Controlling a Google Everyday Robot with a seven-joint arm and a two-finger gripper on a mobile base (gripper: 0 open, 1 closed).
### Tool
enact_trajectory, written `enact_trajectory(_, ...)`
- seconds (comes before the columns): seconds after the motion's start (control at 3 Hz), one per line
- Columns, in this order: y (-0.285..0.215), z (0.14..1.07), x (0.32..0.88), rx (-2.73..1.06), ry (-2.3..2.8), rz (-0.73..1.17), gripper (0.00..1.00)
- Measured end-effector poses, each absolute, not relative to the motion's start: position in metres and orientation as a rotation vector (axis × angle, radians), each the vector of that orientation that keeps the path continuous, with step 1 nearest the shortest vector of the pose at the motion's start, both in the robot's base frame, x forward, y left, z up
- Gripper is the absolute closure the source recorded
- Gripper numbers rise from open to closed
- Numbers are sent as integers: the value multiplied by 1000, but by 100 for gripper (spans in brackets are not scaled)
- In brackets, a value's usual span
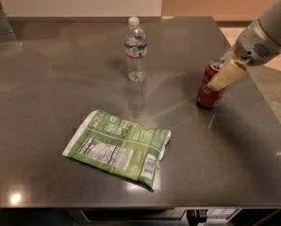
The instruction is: Move coke can near green jalapeno chip bag
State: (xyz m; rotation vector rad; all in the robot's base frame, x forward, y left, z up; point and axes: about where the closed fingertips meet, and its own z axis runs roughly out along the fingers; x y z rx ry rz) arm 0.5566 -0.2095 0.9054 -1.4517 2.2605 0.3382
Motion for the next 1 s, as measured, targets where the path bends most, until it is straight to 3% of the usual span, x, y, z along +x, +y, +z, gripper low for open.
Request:
enact_trajectory(0.33,-184,913,539,-1524,2207,361,100)
enact_trajectory(1.0,-147,917,493,-1650,2115,356,100)
